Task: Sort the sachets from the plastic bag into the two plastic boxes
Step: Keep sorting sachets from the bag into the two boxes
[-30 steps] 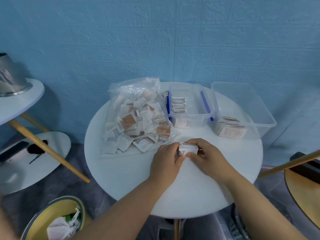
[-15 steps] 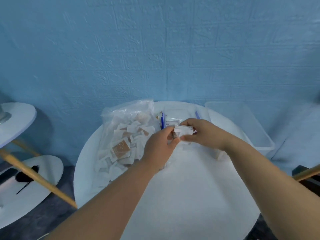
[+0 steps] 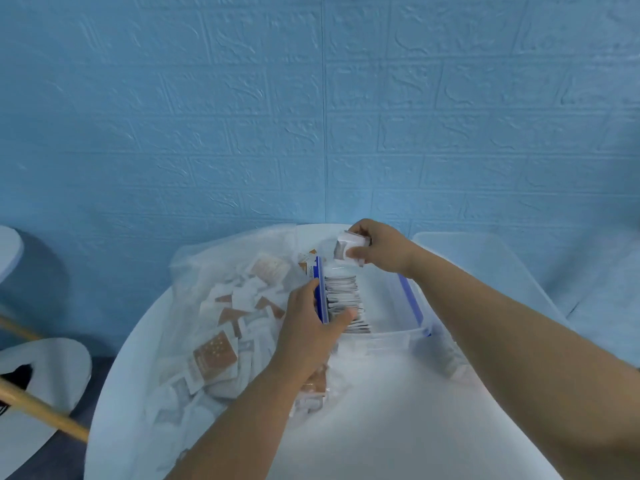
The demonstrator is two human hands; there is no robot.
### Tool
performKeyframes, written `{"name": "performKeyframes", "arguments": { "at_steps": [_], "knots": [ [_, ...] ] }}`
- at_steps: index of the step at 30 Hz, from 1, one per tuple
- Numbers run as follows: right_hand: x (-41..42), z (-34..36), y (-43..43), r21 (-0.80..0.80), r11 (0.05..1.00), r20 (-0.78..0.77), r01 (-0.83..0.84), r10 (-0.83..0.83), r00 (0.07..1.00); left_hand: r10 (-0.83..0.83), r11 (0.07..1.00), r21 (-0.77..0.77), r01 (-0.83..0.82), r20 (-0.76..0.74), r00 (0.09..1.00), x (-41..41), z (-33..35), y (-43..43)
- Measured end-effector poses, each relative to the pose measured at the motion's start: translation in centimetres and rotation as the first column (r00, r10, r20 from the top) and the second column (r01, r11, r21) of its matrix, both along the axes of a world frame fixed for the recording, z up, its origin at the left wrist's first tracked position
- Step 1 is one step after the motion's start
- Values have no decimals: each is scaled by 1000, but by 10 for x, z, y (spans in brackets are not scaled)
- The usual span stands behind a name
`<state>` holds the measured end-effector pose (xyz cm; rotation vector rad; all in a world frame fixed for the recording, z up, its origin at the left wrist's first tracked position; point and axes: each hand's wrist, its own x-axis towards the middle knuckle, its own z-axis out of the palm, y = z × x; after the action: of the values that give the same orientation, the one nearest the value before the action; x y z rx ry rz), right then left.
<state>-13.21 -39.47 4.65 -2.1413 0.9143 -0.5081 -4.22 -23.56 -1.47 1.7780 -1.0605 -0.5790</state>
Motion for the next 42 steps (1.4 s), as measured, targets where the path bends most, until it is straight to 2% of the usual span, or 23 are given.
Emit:
{"name": "performKeyframes", "arguments": {
  "at_steps": [4,8,15,19,21,24,29,32,36,42],
  "knots": [
    [22,-13,-11,14,991,2,132,-132,991,-10,1000,26,11,-20,1000,1,-5,0],
    [34,-29,-13,55,993,-138,107,-99,986,-31,999,16,32,-25,999,1,-5,0],
    [38,-37,-16,173,982,-137,72,-49,989,-40,999,17,41,-61,997,2,-8,1],
    [36,-35,-18,1,1000,-219,2,-2,976,-42,999,21,44,-65,997,2,-8,2],
    [36,-33,-17,-28,1000,-212,-4,-2,977,-47,999,19,48,-71,996,2,-7,2],
    [35,-33,-17,42,999,-205,-34,42,978,-42,999,25,44,-70,997,1,-7,2],
    [27,-27,-20,324,940,-210,-110,185,960,-38,998,38,41,-72,997,1,-7,2],
    [22,-24,-24,423,901,-176,-97,186,967,-40,998,43,42,-51,998,1,-5,3],
    [20,-27,-26,427,897,-150,-111,192,970,-27,999,35,30,-64,998,1,-5,2],
    [24,-29,-26,333,932,-226,-141,224,948,-19,999,39,22,-64,998,1,-4,3]
  ]
}}
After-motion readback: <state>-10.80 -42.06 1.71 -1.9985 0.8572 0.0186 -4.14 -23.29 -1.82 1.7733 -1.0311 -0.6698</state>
